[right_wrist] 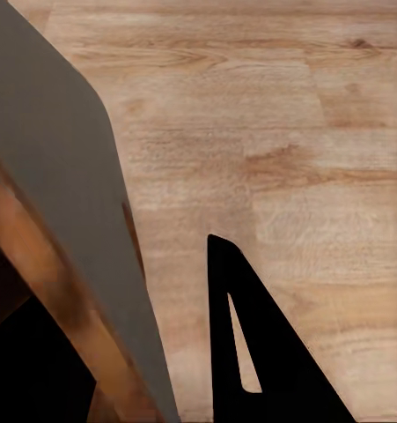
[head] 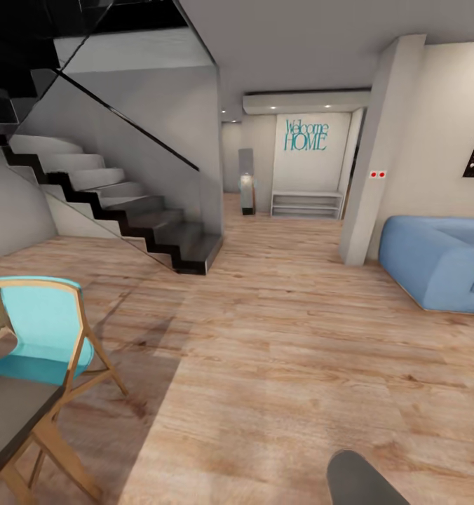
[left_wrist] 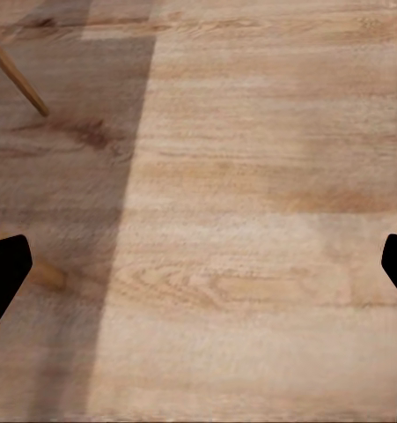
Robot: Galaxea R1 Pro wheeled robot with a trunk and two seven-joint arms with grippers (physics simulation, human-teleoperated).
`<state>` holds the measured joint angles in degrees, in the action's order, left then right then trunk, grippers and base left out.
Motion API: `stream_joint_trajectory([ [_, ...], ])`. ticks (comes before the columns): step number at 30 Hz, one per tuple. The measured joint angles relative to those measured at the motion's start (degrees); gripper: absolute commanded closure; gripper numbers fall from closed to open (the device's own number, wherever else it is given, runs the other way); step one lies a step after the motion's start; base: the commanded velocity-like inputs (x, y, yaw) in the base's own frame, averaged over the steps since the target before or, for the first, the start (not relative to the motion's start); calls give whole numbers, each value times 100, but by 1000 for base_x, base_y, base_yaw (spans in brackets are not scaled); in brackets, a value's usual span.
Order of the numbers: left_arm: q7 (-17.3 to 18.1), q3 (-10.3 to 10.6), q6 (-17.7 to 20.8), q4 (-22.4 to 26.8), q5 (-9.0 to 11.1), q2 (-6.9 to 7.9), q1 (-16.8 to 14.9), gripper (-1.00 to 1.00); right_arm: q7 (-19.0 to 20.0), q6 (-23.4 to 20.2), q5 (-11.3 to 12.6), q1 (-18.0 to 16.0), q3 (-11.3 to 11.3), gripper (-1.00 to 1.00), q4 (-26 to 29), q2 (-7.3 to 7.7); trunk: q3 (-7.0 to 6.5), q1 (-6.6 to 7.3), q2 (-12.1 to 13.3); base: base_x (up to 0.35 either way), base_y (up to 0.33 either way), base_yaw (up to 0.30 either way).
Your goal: Put the three can of soda from the living room inside the tash can in the kitchen.
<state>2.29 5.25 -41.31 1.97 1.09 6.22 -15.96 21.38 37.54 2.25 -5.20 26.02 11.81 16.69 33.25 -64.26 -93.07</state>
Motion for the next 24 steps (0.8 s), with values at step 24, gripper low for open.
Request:
stream_joint_trajectory([
  [24,-3,3,0,0,-5,0,0,-100,-1,-1,-5,0,2,100,-6,-8,0,1,0,-176,0,0],
])
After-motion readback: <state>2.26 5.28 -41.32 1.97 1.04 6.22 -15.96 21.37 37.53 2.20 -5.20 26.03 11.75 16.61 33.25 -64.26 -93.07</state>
